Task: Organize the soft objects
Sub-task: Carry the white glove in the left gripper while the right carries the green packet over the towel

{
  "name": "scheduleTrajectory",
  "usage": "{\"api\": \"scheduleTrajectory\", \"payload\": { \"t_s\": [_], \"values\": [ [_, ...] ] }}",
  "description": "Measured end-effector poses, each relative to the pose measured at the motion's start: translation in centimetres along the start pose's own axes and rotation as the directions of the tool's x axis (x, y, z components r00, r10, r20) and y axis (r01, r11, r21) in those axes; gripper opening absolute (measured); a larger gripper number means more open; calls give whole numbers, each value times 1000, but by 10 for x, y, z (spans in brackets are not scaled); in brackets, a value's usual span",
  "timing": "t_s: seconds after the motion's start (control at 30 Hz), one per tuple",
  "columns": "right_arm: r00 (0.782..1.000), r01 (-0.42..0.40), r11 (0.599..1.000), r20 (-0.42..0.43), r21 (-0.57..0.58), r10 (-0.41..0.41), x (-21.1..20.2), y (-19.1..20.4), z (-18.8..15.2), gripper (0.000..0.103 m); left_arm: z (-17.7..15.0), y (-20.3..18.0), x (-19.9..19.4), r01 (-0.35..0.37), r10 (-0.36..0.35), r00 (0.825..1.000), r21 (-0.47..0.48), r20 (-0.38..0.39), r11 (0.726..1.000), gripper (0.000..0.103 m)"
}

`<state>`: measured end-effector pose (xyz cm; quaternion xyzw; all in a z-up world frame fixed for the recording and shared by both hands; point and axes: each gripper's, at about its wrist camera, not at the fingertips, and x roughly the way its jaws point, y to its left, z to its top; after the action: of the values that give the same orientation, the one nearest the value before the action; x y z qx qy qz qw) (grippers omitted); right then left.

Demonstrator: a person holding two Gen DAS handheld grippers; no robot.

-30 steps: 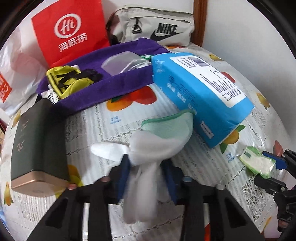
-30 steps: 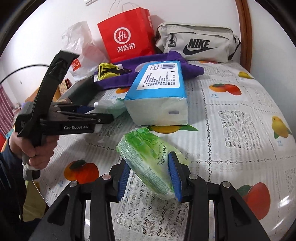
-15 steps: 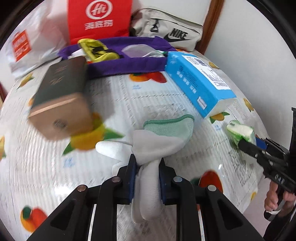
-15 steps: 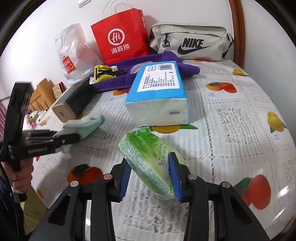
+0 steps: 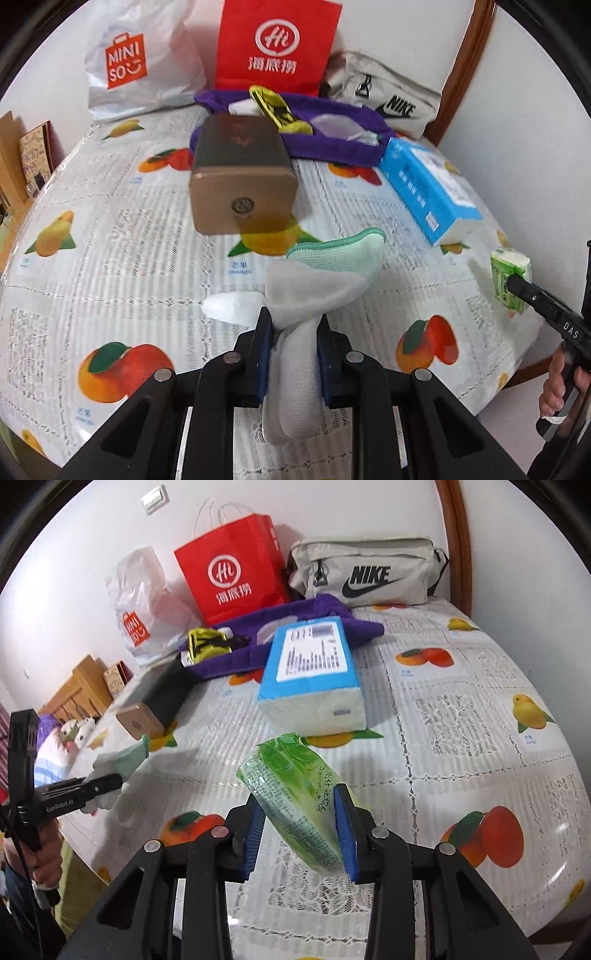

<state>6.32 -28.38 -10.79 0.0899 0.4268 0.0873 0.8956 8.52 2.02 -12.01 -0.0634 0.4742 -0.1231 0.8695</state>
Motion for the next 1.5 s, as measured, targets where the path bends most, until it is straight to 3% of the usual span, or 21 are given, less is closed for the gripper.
{"api": "scheduleTrajectory", "payload": {
  "t_s": [0.57,0.83,1.5],
  "values": [
    [994,-10,998,108,-59,16,-51,26,48,36,48,-6,-62,-26,25,991,3,130,1000,20],
    [992,-33,997,122,-71,41,-52,31,72,36,73,-3,-75,-42,44,985,-18,167,999,20],
    [991,-63,994,116,-90,74,-23,32,126,37,128,-1,-58,-47,53,983,-41,176,998,20]
  ]
}}
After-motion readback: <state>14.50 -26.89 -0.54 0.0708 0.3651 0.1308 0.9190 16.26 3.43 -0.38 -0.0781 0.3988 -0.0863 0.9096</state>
